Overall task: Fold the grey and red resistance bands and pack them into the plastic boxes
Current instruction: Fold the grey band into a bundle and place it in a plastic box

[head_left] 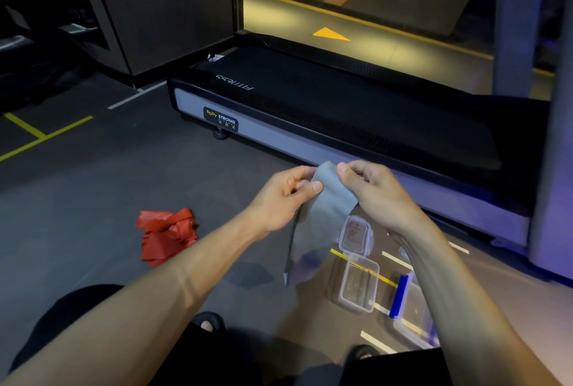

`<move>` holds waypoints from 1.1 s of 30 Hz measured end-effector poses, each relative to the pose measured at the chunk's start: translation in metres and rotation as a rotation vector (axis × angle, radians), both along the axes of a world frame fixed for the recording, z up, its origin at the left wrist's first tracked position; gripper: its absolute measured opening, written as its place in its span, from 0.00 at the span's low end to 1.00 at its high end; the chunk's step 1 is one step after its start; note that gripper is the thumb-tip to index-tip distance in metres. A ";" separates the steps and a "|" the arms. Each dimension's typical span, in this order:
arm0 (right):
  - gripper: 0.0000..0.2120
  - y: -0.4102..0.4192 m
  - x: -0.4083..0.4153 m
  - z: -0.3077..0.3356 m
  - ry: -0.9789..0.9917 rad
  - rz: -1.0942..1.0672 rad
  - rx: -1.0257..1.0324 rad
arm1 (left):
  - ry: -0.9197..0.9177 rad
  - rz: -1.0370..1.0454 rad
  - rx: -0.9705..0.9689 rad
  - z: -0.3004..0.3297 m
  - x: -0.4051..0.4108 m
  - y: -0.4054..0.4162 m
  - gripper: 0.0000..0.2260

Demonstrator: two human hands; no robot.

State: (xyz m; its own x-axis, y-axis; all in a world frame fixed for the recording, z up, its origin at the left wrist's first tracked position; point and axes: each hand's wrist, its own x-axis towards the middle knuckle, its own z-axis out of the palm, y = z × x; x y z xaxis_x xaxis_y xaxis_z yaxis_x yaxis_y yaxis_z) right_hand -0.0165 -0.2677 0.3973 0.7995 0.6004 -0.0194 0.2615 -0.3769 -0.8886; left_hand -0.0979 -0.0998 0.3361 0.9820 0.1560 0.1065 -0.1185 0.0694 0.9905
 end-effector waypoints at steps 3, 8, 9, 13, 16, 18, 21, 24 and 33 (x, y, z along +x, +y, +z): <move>0.33 0.001 0.002 -0.004 -0.031 0.019 -0.058 | 0.017 0.002 0.006 0.000 -0.001 0.000 0.10; 0.36 -0.002 -0.001 -0.003 0.032 0.071 -0.104 | 0.035 0.050 0.059 0.001 -0.003 0.000 0.04; 0.33 -0.002 -0.002 -0.002 0.032 0.084 -0.102 | 0.028 0.063 0.072 0.002 -0.003 -0.001 0.05; 0.24 -0.005 -0.001 -0.002 -0.031 0.091 -0.066 | 0.016 0.053 0.077 0.005 -0.002 -0.002 0.05; 0.24 -0.003 0.000 -0.001 0.003 0.045 -0.043 | 0.006 0.021 0.095 0.008 -0.003 -0.003 0.05; 0.23 -0.003 0.001 0.000 0.005 0.016 -0.028 | 0.004 0.013 0.077 0.007 -0.004 -0.003 0.06; 0.20 -0.005 0.004 0.002 -0.018 -0.017 -0.023 | 0.011 -0.001 0.096 0.004 -0.004 -0.002 0.06; 0.13 -0.006 0.006 0.002 -0.032 -0.039 -0.033 | -0.001 -0.023 0.176 0.002 -0.005 0.000 0.09; 0.16 -0.009 0.006 0.002 0.068 -0.087 -0.019 | 0.100 -0.109 0.069 0.004 -0.005 -0.002 0.13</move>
State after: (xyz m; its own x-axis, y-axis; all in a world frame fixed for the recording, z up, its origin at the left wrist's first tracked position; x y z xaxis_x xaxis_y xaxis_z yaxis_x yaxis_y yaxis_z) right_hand -0.0108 -0.2765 0.3994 0.8452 0.5273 -0.0864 0.1661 -0.4129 -0.8955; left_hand -0.1033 -0.1023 0.3401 0.9990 0.0436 0.0140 -0.0144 0.0075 0.9999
